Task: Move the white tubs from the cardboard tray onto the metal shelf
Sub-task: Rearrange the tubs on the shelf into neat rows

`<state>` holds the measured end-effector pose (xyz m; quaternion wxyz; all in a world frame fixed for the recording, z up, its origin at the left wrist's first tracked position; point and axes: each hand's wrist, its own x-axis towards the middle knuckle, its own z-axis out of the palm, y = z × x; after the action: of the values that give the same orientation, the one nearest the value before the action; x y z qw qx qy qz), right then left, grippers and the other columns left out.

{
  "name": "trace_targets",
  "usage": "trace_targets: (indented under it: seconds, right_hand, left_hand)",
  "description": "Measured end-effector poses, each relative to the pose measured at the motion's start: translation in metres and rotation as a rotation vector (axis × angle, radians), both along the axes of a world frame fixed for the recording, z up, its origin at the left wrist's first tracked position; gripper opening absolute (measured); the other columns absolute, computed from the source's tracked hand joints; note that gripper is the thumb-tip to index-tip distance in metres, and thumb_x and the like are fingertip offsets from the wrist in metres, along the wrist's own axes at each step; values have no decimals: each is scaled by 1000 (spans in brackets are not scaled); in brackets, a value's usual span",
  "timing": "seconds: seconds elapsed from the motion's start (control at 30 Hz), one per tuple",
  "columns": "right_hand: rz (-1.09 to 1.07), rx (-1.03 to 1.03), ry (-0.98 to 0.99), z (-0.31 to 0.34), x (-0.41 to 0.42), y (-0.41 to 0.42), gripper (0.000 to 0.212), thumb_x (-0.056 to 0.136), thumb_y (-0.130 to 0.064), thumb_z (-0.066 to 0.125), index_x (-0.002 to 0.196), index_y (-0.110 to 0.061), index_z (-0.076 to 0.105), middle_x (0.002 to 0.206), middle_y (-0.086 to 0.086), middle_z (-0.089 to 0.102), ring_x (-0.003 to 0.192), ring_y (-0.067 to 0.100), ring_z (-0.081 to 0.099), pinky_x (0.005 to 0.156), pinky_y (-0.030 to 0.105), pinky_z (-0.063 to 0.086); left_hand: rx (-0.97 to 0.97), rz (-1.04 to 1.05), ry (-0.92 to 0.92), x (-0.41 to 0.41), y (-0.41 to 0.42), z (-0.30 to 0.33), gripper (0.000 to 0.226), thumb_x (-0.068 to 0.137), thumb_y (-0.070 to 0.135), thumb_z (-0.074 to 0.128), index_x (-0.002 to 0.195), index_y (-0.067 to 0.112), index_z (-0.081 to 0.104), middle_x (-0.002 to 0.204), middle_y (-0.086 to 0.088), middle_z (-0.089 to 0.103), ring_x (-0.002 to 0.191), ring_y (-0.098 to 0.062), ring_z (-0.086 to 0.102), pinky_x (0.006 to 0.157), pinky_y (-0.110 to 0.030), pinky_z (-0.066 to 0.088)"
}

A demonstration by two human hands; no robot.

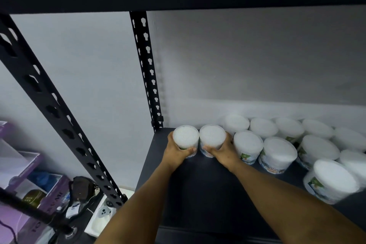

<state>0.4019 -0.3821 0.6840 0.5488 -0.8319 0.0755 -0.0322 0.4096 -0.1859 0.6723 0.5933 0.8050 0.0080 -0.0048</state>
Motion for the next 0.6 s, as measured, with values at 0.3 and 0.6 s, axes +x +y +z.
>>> trace_targets:
  seconds: [0.3, 0.6]
  right_hand:
    - [38, 25, 18, 3, 7, -2, 84, 72, -26, 80, 137, -24, 27, 132, -5, 40, 119, 12, 39, 101, 31, 35]
    - [-5, -2, 41, 8, 10, 0, 85, 64, -32, 84, 129, -25, 30, 129, -1, 45, 121, 21, 45, 101, 41, 41]
  left_hand:
    - [9, 13, 1, 13, -1, 3, 91, 62, 27, 86, 132, 32, 28, 126, 6, 50, 115, -16, 51, 97, -35, 48]
    - [-36, -26, 57, 19, -2, 12, 96, 50, 38, 85, 123, 31, 23, 127, 2, 46, 115, -17, 50, 98, -38, 48]
